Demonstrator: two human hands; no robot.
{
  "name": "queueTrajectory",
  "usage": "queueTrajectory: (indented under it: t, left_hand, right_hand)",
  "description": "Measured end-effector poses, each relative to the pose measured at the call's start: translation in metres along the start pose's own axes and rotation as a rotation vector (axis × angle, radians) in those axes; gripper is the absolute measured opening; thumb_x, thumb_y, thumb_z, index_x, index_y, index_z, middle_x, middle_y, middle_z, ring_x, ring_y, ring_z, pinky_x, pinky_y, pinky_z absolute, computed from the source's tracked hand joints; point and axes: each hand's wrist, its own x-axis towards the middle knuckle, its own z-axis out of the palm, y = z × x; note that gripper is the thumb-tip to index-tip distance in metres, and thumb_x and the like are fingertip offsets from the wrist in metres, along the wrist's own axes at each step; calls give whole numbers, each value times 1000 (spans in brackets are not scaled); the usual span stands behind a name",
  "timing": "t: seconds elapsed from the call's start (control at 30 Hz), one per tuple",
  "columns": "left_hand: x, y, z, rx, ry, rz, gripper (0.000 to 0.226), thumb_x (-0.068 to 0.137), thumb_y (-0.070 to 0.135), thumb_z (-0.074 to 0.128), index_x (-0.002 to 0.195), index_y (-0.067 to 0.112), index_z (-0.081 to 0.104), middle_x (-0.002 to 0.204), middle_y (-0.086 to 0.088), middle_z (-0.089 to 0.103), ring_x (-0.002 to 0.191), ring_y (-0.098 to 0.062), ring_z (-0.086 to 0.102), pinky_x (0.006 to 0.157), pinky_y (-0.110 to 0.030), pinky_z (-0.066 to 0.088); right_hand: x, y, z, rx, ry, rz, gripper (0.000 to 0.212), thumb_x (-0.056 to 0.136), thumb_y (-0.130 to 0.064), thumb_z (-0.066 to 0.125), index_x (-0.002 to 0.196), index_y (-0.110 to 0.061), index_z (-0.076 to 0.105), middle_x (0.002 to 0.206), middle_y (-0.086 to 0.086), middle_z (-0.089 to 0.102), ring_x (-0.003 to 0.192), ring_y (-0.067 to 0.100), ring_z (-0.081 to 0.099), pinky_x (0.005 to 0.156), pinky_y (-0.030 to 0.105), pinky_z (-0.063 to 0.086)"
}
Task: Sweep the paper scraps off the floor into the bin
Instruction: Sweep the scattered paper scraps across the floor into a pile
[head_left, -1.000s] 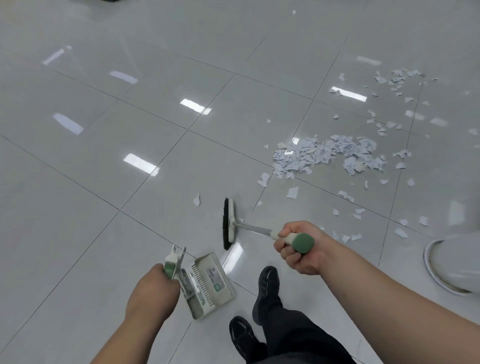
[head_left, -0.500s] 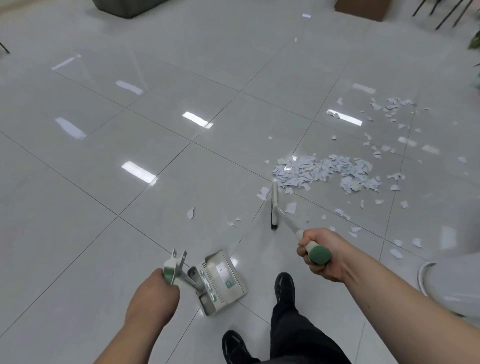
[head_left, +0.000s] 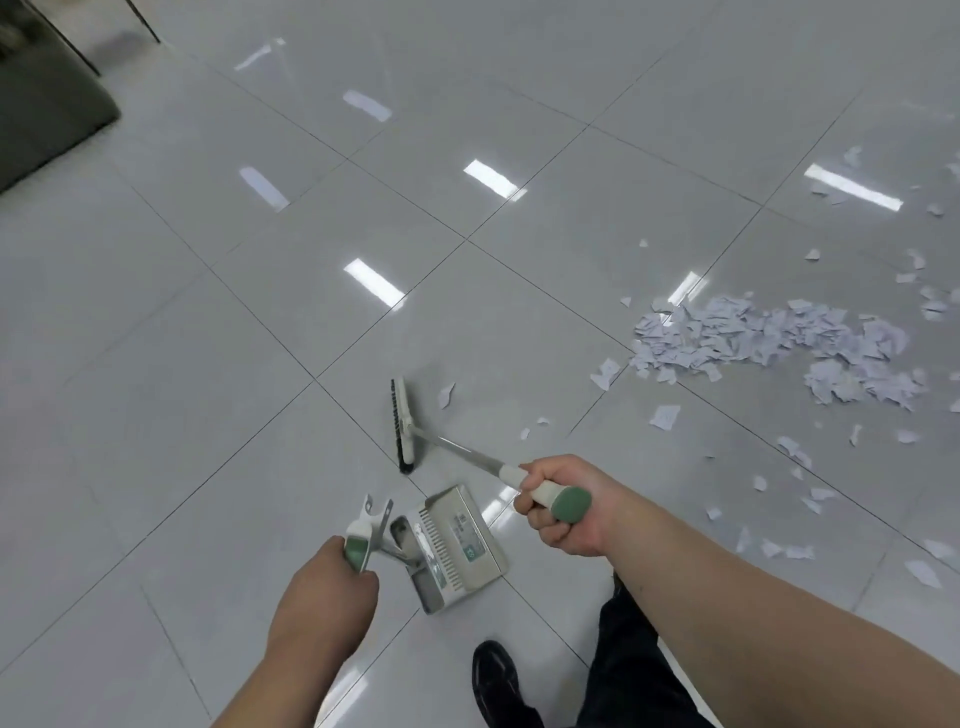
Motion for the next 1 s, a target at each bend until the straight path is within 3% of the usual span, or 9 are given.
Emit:
queueTrajectory:
  t: [0.23,0.53,0.7,1.0]
  left_hand:
    - [1,73,6,43,18,-8,13,87,12,48,94,19,56,80,-4,64,72,-22,62,59,-30,44]
    - [-4,197,19,112,7,122,11,87,12,46,88,19,54,79,-4,64,69,-22,61,56,-29,42]
    - [-8,253,26,107,20,188,17,85,13,46,93,24,56,78,-3,66,65,-24,63,56,-28,47]
    - [-11,327,29,18,36,278,20,79,9,45,90,23,55,71,-5,63,59,-26,58,56,-29,47]
  right_hand:
    - [-50,-56,-93,161,96,83,34,63,-5,61,95,-9,49,67,4,53,34,11,39,28,15,26]
    - [-140,-116,-164,176,355,-107,15,74,-3,60,85,-11,55,60,5,55,33,11,39,32,15,27]
    - [-161,-127,-214,205,507,-219,23,73,-1,62,92,-13,59,62,6,55,31,12,41,34,15,29]
    - [-209,-145,-265,349,523,-385,16,75,-3,63,86,-11,56,64,9,55,34,14,41,35,15,27]
